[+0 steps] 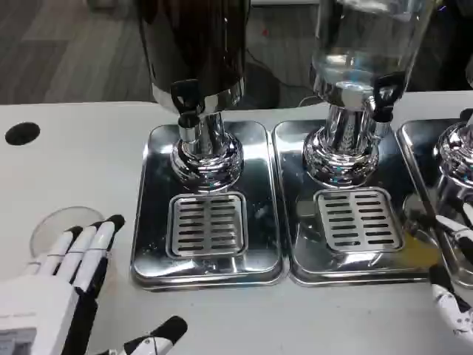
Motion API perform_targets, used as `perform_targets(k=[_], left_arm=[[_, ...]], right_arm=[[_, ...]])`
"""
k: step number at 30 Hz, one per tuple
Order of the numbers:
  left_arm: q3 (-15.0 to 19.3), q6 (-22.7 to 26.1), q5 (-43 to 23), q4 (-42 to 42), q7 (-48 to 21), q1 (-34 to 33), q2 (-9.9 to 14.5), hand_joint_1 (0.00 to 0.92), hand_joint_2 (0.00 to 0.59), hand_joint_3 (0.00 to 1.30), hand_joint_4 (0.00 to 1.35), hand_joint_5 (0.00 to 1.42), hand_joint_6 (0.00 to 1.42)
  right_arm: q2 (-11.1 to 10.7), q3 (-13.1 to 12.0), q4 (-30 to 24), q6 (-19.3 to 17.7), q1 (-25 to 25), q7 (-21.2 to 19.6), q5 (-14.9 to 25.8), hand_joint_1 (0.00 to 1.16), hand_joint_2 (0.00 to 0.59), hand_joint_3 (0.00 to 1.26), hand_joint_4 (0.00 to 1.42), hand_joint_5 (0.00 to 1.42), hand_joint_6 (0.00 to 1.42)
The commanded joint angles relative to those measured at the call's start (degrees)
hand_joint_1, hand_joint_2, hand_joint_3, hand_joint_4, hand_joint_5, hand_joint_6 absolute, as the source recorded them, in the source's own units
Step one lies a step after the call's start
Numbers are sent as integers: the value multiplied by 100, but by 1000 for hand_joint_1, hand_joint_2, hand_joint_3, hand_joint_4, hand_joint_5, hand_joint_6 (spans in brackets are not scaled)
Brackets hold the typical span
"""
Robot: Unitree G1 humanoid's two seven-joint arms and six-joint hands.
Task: Grasp the cup under the faucet to collect the drink, then remove the cup.
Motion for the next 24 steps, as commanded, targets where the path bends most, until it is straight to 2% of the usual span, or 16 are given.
perform_targets(k=[1, 24], left_arm=[[-45, 49, 8, 13, -22, -7, -17, 0, 85, 70, 0, 79, 213], [17, 58, -135, -33, -31, 15, 10, 0, 84, 71, 0, 79, 214]], right_arm=[[35, -66, 0, -74, 26, -5, 100, 525, 509, 213, 20, 0, 0], [114, -32, -90, -70, 75, 16, 115, 527, 509, 213, 31, 1, 0]])
